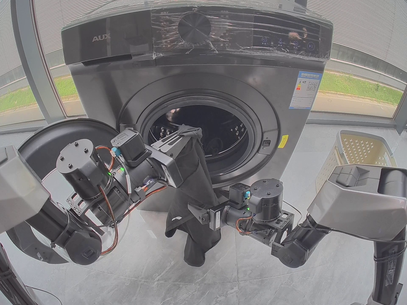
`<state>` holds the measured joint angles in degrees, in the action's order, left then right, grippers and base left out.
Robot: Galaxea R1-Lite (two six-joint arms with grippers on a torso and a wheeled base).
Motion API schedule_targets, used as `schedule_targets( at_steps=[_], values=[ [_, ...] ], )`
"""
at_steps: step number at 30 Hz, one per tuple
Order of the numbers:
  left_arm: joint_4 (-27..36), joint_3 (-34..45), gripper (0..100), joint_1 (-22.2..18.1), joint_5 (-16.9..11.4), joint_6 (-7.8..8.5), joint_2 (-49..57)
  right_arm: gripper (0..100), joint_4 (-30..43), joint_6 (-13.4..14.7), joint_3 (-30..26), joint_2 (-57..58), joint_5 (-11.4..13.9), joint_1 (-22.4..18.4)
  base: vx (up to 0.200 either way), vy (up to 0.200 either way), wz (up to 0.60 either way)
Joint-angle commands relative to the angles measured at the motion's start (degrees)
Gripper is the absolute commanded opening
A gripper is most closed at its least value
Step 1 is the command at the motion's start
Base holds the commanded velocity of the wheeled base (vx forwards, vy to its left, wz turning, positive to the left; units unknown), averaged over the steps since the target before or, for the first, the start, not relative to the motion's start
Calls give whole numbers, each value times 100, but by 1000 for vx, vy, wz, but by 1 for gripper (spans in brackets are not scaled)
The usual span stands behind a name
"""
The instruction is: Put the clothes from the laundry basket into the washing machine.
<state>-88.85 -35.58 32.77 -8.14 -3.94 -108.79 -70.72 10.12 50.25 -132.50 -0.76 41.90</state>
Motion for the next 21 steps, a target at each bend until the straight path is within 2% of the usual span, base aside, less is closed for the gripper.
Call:
schedule_targets(
  at_steps=[1,2,8,15,21],
  values=[
    [-1,-1,0,-7,-3,-2,-11,100,-12,8,38,-74,-4,20,0,0,0],
    [-1,-1,0,-7,-3,-2,-11,0,-21,8,38,-74,-4,29,0,0,0],
    [-1,-1,0,-7,-3,-46,-28,0,-100,8,38,-48,-4,46,0,0,0],
    [-1,-28,0,-16,6,-239,-63,0,-188,17,-42,49,-4,64,0,0,0],
    [-1,-28,0,-25,15,-239,-72,0,-302,60,-235,198,14,134,0,0,0]
  ],
)
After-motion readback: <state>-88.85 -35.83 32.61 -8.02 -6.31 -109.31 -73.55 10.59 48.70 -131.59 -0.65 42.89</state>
